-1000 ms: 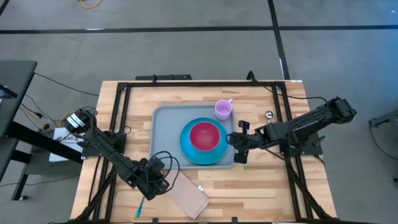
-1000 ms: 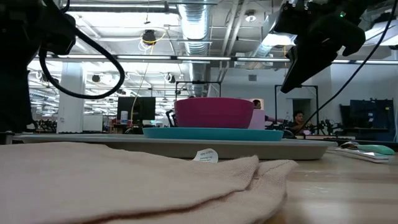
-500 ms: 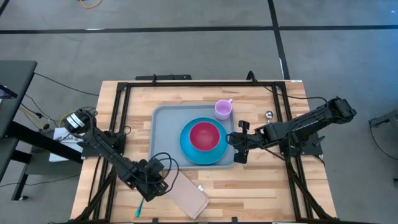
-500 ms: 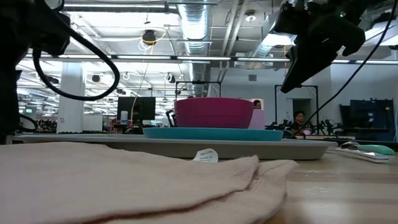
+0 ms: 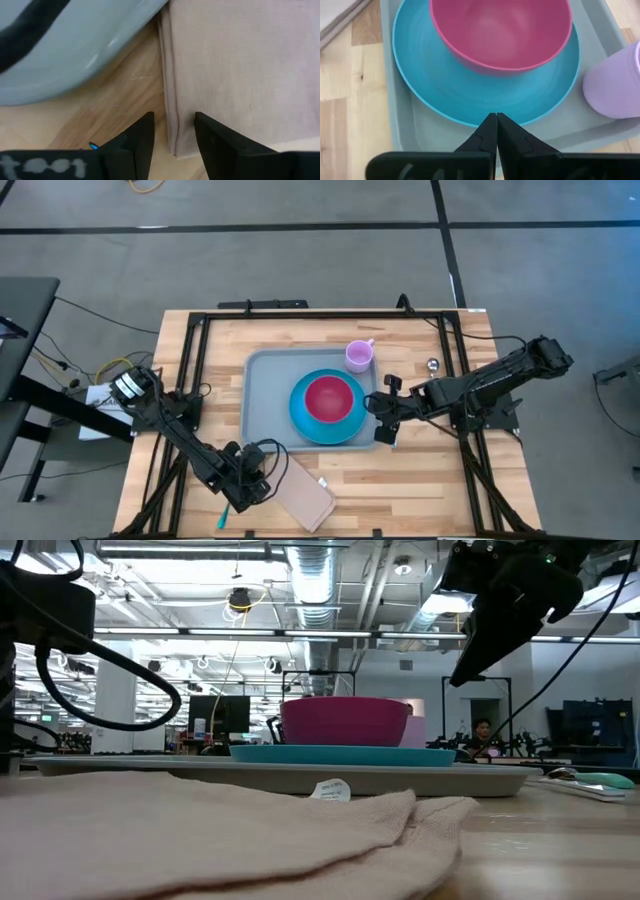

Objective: Set up tray
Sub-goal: Put the brown napkin on the gray tray to the right side of the blue plate

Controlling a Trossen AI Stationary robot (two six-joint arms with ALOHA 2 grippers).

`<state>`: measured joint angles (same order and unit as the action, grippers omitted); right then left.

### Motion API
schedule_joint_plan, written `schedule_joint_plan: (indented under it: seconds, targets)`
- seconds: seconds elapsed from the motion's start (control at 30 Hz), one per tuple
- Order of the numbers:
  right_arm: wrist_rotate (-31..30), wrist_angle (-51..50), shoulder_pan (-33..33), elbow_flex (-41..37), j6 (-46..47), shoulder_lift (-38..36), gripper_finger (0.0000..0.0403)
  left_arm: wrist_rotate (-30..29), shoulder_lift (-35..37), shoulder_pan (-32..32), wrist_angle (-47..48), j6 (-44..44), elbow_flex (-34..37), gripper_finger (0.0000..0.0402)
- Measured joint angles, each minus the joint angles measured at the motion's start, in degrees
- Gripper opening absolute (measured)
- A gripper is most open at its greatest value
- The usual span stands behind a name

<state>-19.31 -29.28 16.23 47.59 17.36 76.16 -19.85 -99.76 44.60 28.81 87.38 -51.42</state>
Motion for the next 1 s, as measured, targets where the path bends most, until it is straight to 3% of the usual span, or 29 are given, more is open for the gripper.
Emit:
schedule_joint_plan:
  seconds: [0.43,0.7,0.9,1.0]
  targets:
    - [-0.03,0.18,0.26,0.01,0.68,0.0,0.0001,-0.28,-0.44,-0.07,-0.63,-0.03,0.1,0.0123]
    - [-0.04,0.18,0.26,0.0,0.68,0.0,0.0001,0.35,-0.6,-0.17,-4.02,-2.76,0.06,0.0009]
    - [-0.02,0.18,0.26,0.01,0.68,0.0,0.0001,3.09,-1.04,-0.07,-1.97,-9.03,-7.03,0.0002]
    - [-0.04,0.19,0.24,0.0,0.68,0.0,0.0001,2.29,-0.97,-0.13,5.41,-12.04,-13.48,0.0001]
